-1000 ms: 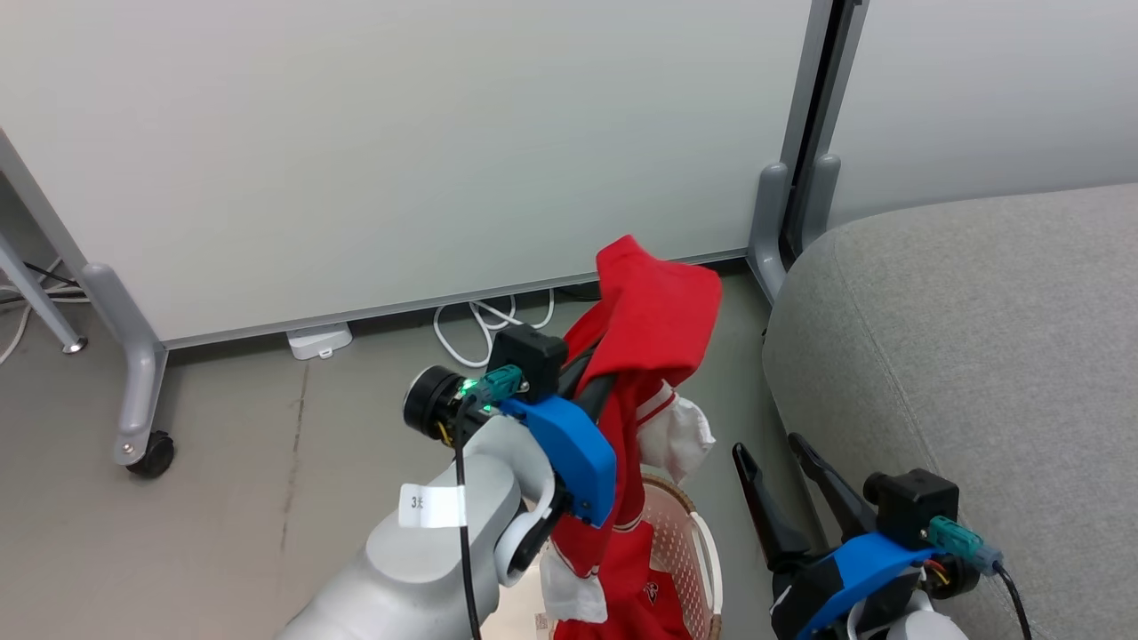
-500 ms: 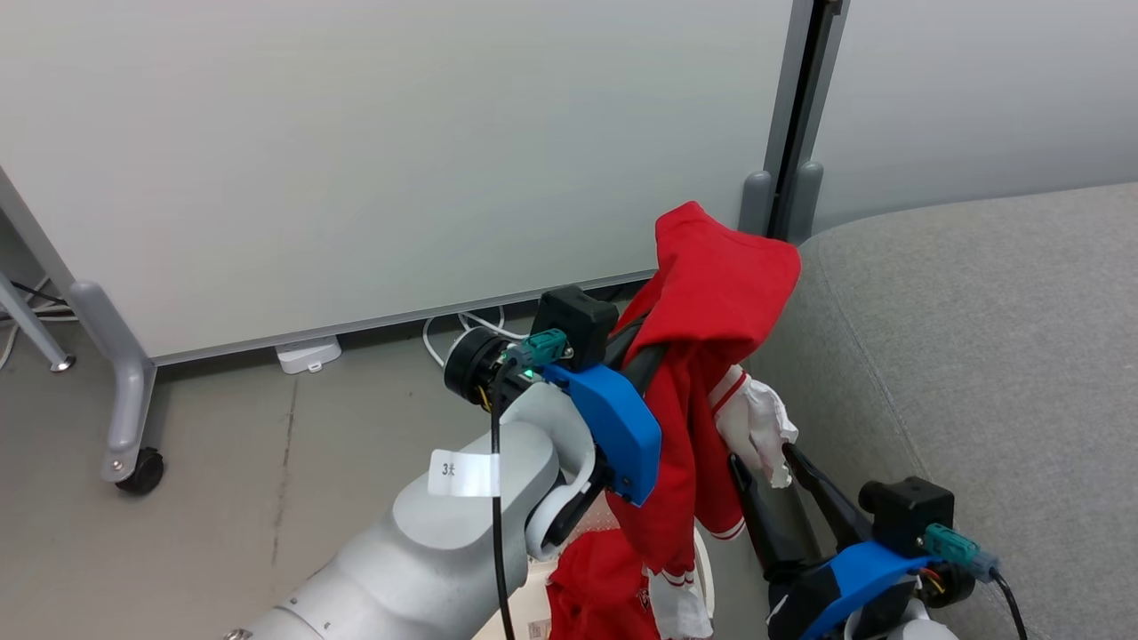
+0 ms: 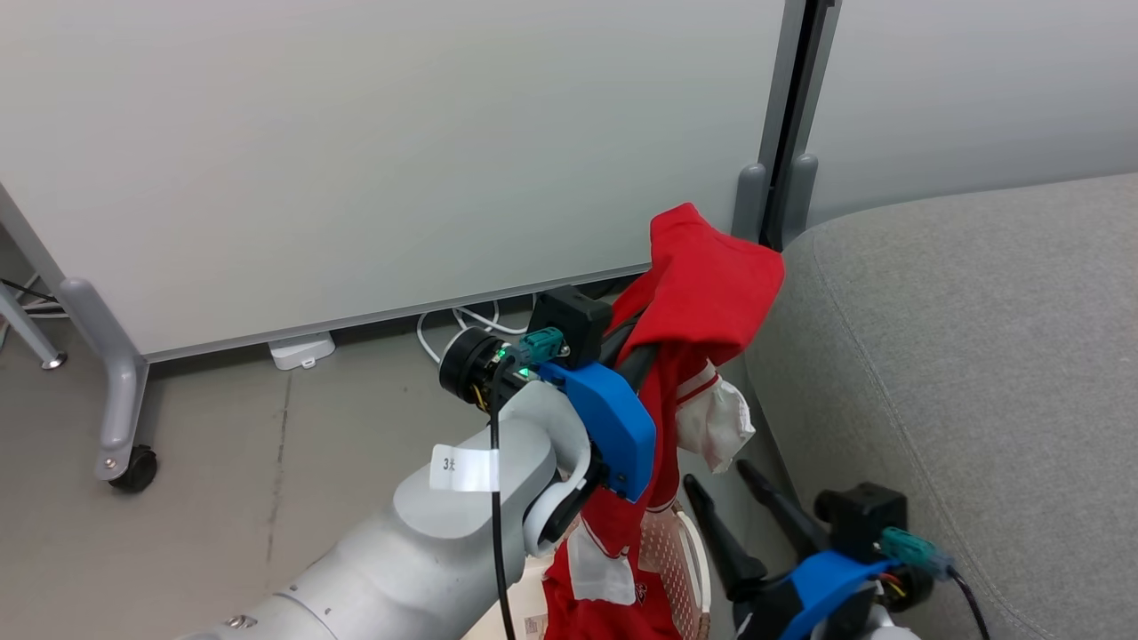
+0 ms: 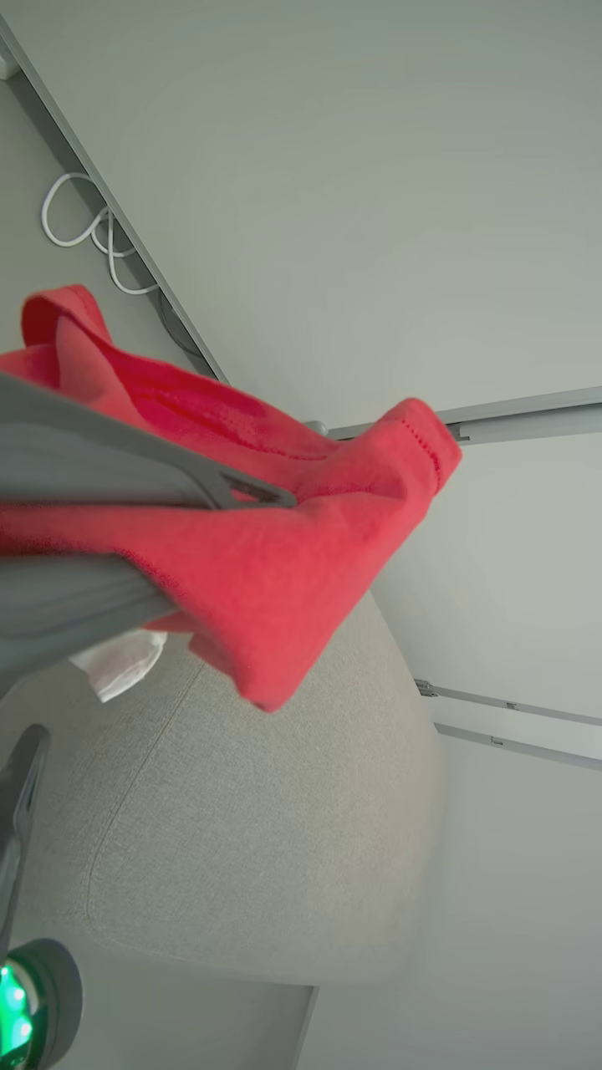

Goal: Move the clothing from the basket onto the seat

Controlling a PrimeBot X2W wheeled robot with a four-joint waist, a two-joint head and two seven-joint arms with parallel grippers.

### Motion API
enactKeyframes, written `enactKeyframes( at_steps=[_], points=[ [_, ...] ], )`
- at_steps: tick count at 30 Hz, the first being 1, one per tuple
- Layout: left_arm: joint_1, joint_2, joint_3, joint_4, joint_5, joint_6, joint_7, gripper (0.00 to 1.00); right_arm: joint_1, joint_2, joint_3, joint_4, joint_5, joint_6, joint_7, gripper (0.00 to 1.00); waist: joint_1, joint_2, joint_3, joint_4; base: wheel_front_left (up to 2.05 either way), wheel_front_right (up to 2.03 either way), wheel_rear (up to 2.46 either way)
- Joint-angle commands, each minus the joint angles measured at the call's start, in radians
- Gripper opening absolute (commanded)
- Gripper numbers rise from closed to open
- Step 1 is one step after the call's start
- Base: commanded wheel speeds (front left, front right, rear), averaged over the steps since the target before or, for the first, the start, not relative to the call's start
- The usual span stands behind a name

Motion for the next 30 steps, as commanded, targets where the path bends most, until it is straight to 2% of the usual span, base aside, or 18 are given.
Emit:
enactKeyframes(
  at_steps=[1, 8, 17, 30],
  points=[
    [-0.019, 0.000, -0.004, 0.005, -0.005, 0.003, -0.009, 0.00, -0.018, -0.003, 0.021, -0.006, 0.012, 0.000, 0.007, 1.00, 0.0000, -0.0001, 0.002, -0.001, 0.00, 0.00, 0.00],
    [-0.037, 0.000, -0.028, 0.006, -0.030, 0.010, -0.019, 0.00, -0.093, -0.004, 0.113, 0.035, 0.039, 0.000, 0.042, 1.00, 0.0000, -0.0001, 0.014, -0.006, 0.00, 0.00, 0.00],
    [-0.053, 0.000, -0.054, -0.018, -0.053, 0.010, -0.027, 0.00, -0.237, -0.003, 0.198, 0.169, 0.083, 0.000, 0.055, 1.00, 0.0000, -0.0001, 0.034, 0.000, 0.00, 0.00, 0.00],
    [-0.064, 0.000, -0.071, -0.048, -0.072, 0.011, -0.039, 0.00, -0.404, -0.003, 0.334, 0.345, 0.180, 0.000, -0.045, 1.00, 0.0000, -0.0001, 0.039, 0.004, 0.00, 0.00, 0.00]
  ],
)
